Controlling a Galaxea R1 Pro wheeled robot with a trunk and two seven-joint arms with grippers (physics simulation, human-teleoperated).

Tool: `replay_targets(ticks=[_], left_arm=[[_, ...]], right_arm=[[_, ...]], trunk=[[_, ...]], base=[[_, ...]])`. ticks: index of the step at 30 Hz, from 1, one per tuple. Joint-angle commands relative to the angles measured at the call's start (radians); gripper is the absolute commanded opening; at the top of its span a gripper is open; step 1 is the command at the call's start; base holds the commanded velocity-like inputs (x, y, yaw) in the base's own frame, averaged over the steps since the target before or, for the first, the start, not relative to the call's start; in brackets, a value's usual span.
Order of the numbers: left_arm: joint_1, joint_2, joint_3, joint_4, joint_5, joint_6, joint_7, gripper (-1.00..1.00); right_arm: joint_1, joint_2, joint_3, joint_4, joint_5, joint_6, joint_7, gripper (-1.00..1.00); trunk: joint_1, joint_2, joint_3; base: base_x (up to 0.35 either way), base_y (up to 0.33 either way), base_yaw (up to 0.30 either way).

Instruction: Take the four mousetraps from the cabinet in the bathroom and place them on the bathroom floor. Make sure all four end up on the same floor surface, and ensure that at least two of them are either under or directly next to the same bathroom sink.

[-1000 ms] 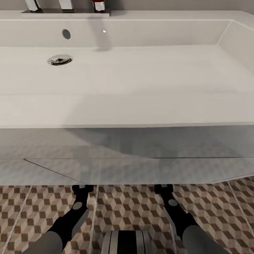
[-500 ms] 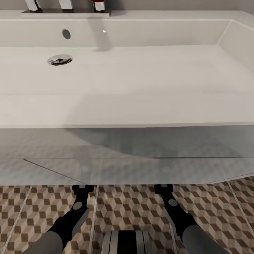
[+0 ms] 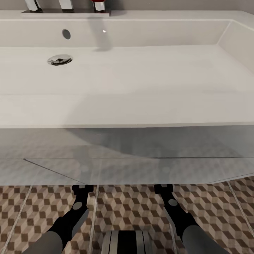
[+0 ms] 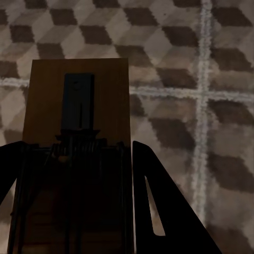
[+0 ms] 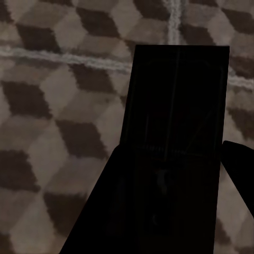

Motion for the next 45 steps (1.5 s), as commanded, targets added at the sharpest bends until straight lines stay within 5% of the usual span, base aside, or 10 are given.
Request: replay_targets(ticks=[1,30,31,45], left_arm=[[-0.001,0.001,-0.009,0.0,0.007,-0.003,0.009,-1.0],[-0.001,0.003,-0.009,-0.002,0.006,-0.002,0.009,-1.0],[-0.001,0.003,-0.009,-0.002,0.006,-0.002,0.009,1.0],[-0.001,0.003,-0.009,-0.002,0.008,-0.002,0.009,1.0]], right_arm=[[-0.001,0.001,-0.005,0.001,0.01,-0.003,-0.003,-1.0],[-0.001,0.001,-0.005,-0.002,0.01,-0.003,-0.003,-1.0],[-0.001,0.001,-0.005,-0.002,0.01,-0.003,-0.003,1.0],[0.0,0.001,-0.005,-0.002,0.01,-0.003,-0.003,1.0]], trunk=[[0.0,0.0,-0.001],[0.0,0.0,-0.001],[0.0,0.0,-0.001],[0.0,0.0,-0.001]], base=[[0.0,0.0,0.0],[0.0,0.0,0.0],[0.0,0.0,0.0],[0.0,0.0,0.0]])
